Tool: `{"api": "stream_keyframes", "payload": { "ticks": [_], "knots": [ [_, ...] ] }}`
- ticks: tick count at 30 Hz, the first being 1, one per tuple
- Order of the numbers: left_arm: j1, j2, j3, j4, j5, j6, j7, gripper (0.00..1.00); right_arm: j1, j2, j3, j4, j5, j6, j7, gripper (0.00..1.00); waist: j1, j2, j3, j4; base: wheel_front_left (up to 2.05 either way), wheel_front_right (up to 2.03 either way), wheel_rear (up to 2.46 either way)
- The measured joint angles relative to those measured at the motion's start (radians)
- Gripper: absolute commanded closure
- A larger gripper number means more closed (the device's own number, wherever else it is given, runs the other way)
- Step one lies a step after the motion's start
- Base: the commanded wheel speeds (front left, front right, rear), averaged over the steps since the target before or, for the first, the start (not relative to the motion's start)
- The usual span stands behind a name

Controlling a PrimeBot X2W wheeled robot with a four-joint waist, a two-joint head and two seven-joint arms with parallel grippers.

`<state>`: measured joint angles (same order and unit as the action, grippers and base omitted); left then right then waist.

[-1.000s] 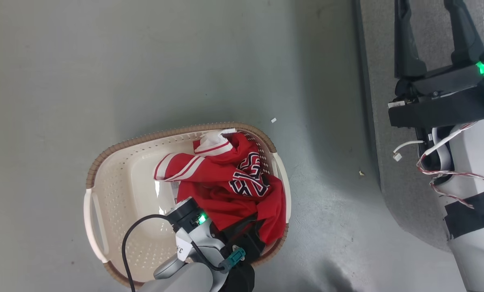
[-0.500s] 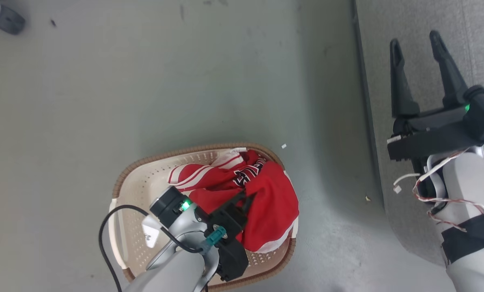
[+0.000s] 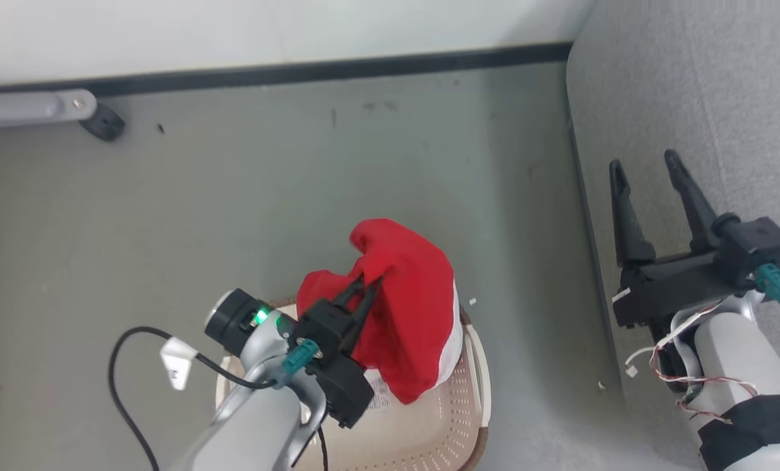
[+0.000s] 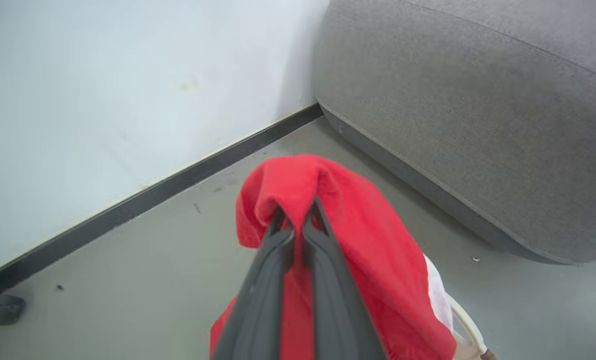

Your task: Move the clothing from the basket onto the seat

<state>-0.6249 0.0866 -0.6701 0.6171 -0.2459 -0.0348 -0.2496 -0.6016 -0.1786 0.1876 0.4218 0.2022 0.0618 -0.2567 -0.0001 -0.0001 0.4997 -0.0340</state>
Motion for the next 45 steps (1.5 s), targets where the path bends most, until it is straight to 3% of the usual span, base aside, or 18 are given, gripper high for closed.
{"api": "stream_keyframes", "payload": {
  "ticks": [17, 31, 42, 45],
  "knots": [
    [0.037, 0.1, 0.076, -0.07, -0.052, -0.03, 0.0, 1.0, 0.126, 0.052, 0.061, 0.087, 0.0, 0.028, 0.0, 0.0, -0.0001, -0.0001, -0.25, 0.031, 0.0, 0.0, 0.0],
    [0.087, 0.132, 0.08, -0.123, -0.071, -0.045, 0.003, 1.0, 0.219, 0.082, 0.149, 0.11, 0.0, 0.053, 0.0, 0.0, -0.0002, 0.0, -0.438, 0.031, 0.0, 0.0, 0.0],
    [0.102, 0.134, 0.078, -0.189, -0.08, -0.046, 0.042, 1.0, 0.221, 0.091, 0.253, 0.109, 0.028, 0.062, 0.0, 0.0, 0.0, 0.0, -0.5, 0.025, 0.0, 0.0, 0.0],
    [0.102, 0.134, 0.072, -0.206, -0.08, -0.046, 0.056, 1.0, 0.213, 0.086, 0.35, 0.103, 0.072, 0.062, 0.0, 0.0, 0.0001, 0.0001, -0.502, 0.025, 0.0, 0.0, 0.0]
  ]
}}
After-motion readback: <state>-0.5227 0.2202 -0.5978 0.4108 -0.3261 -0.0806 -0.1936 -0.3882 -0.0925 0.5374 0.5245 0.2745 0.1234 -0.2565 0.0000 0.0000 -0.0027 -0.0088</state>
